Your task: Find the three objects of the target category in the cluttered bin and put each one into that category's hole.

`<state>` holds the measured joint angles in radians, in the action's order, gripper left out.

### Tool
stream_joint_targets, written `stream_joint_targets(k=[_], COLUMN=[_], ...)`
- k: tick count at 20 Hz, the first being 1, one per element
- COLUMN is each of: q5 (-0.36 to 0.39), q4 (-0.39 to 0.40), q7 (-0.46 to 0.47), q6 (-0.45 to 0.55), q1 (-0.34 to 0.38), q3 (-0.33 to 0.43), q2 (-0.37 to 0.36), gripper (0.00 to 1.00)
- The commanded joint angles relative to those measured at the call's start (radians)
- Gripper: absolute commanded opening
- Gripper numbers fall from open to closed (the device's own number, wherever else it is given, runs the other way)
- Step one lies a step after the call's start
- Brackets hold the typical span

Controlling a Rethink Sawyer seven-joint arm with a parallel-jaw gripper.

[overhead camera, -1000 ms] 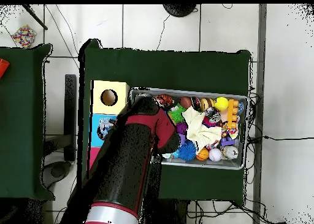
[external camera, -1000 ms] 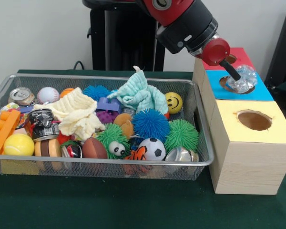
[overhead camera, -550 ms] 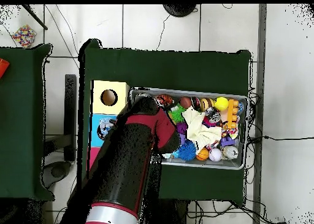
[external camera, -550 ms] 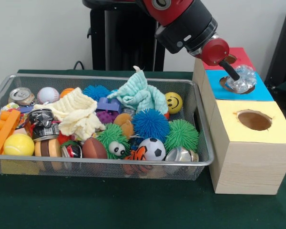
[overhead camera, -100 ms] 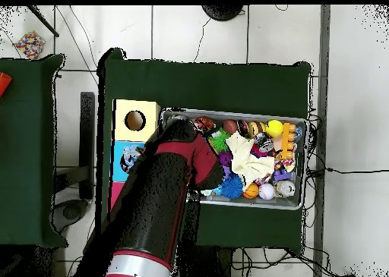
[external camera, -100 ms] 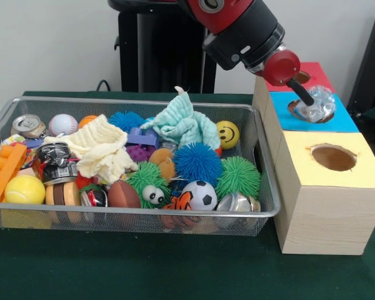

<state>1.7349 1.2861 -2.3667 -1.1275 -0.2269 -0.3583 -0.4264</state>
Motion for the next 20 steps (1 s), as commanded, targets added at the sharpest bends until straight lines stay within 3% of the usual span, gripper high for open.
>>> stream_joint_targets(k=[1,14,20], q5=[0.063,0.066,0.145], q4=[0.036,0.042,0.075], q7=[-0.119,-0.118,-0.183], q6=[-0.078,-0.074,-0.166], q1=[-0.003,-0.006,-0.030], q3=[0.111,0.101,0.017], q2=[0.056,0.046,-0.057], gripper=[1.00,1.00,1.00])
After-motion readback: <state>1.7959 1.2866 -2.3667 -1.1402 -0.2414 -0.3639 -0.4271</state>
